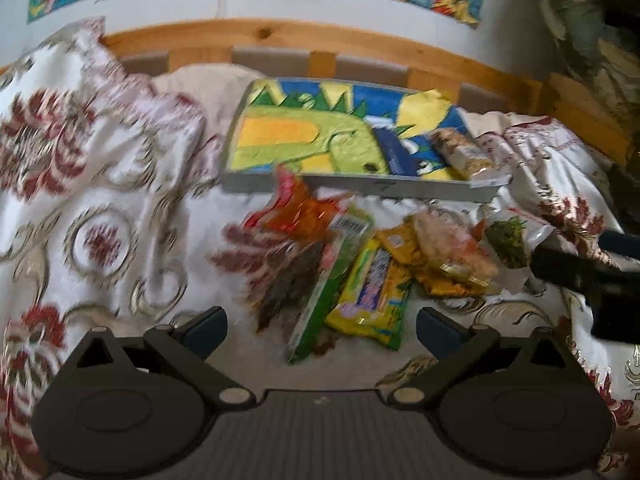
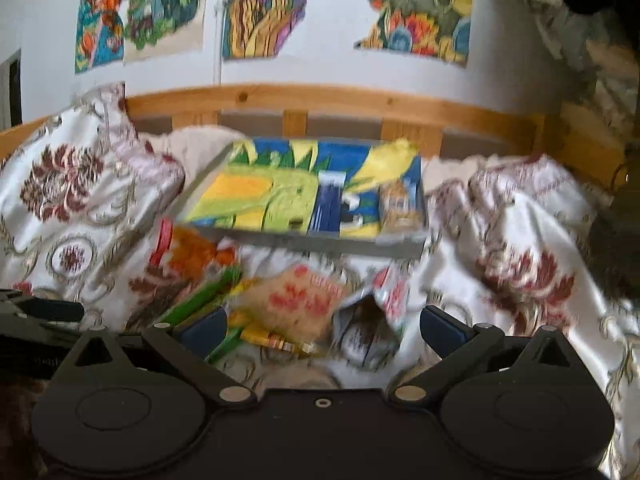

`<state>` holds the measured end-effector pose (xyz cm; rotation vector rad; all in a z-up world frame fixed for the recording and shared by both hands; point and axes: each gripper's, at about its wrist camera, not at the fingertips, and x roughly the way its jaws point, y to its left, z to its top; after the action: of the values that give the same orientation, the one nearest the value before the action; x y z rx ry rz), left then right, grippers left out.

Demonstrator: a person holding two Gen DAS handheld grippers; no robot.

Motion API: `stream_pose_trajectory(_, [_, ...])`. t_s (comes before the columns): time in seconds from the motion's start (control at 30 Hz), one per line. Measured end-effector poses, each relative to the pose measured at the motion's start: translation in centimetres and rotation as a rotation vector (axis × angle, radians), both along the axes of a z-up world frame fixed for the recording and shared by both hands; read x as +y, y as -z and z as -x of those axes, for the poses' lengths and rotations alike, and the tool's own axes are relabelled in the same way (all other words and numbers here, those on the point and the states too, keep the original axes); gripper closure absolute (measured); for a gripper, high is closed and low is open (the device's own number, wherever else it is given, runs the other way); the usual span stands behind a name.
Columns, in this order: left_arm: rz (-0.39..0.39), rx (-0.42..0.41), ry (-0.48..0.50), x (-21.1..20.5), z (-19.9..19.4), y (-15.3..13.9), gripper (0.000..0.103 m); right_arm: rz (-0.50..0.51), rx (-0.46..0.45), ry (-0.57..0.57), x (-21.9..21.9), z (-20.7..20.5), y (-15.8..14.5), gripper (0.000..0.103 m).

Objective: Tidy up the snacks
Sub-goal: 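Withdraw both open tools from the tray back toward the snack pile, then grasp the white bag with red characters with the right tool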

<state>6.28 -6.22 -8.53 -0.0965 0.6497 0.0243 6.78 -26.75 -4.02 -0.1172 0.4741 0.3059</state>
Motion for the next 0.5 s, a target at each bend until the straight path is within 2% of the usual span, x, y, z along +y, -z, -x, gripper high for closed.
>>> stream_pose_trajectory(0.13, [-0.01,-0.037,0.049,-1.1,-1.2,-0.5,0.001,-0.003,-0.073,0.006,-0.5,-1.0,-0.6,0.001])
stream_pose_trajectory(0.27, [-0.001,-0.059,0.089,-2.2,-2.9,-0.8,0.001,0.012,-0.076,0.013,-1.0,-3.6,-0.4,0.001])
stream_pose_trajectory(0.37, [0.015,-0.046,0.089,-2.6,-4.4,-0.7,0.001,-0.002,-0.048,0.026,-1.6,-5.6,0.2,0.001])
stream_pose_trajectory(0.5, [0.05,-0.026,0.081,-2.7,-6.1,-0.1,0.001,-0.064,0.049,0.07,-2.7,-7.9,1.5,0.003])
